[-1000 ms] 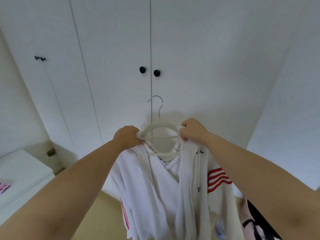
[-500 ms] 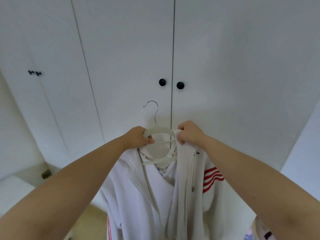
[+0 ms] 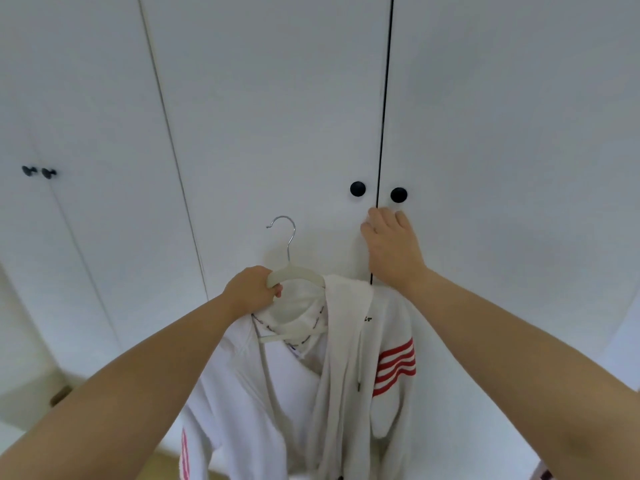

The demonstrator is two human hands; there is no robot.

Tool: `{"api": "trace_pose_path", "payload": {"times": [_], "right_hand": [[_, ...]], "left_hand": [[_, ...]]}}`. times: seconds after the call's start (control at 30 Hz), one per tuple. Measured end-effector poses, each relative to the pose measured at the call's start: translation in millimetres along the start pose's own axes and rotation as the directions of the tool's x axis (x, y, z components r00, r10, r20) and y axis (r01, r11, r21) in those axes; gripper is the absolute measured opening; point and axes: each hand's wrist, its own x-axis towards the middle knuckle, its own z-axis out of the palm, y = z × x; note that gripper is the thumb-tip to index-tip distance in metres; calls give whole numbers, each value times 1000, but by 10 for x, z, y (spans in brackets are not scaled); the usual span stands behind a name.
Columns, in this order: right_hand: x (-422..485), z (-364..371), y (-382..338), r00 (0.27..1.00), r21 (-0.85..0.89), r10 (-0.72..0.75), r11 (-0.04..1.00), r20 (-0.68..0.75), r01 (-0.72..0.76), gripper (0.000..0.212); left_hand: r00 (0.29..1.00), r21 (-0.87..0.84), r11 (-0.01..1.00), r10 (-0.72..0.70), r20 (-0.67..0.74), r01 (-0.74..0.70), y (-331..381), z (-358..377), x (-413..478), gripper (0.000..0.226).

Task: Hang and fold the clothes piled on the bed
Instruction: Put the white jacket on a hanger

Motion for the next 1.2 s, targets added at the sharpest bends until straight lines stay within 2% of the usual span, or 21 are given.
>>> {"api": "trace_pose_path", "payload": {"times": [0.1, 0.2, 0.27, 0.37, 0.47, 0.63, 0.77, 0.83, 0.9, 1.0, 1.1, 1.2], "right_hand": [[28, -64, 87, 976, 26, 197, 980, -96, -196, 30], [114, -153, 111, 959, 48, 230, 973, -163, -225, 35], [212, -233, 106, 962, 33, 247, 969, -117, -244, 32], [324, -327, 113, 962, -8, 273, 962, 27, -273, 27], [369, -385, 162, 959, 34, 259, 964, 117, -264, 25], [405, -603, 187, 954, 29, 169, 983, 247, -182, 23], [345, -712, 241, 973, 8, 98, 995, 211, -102, 51], [317, -806, 225, 981, -63, 17, 998, 195, -5, 54], [278, -883, 191, 987, -145, -78, 984, 141, 98, 42], [220, -1005, 124, 970, -244, -82, 960, 230, 139, 24], [130, -1142, 58, 937, -235, -118, 951, 330, 203, 23], [70, -1374, -87, 897, -375, -149, 871, 417, 319, 9]], "left_hand": [[998, 21, 998, -59, -29, 59, -132, 2, -55, 27], [992, 24, 992, -120, -45, 121, -174, -8, -100, 25], [988, 16, 989, -143, -54, 144, -172, -22, -121, 23], [985, 21, 987, -159, -68, 161, -170, -33, -176, 20], [982, 24, 985, -170, -82, 173, -189, -31, -243, 16], [969, 24, 973, -225, -102, 229, -276, -13, -440, 16], [956, 16, 961, -273, -108, 276, -325, 19, -613, 17], [952, 19, 957, -284, -116, 288, -327, 31, -689, 16], [949, 21, 955, -291, -121, 295, -319, 47, -762, 16], [950, 29, 955, -289, -121, 294, -321, 87, -878, 17], [948, 38, 952, -297, -116, 303, -353, 123, -1003, 17], [952, 51, 955, -287, -102, 293, -395, 173, -1058, 18]]}}
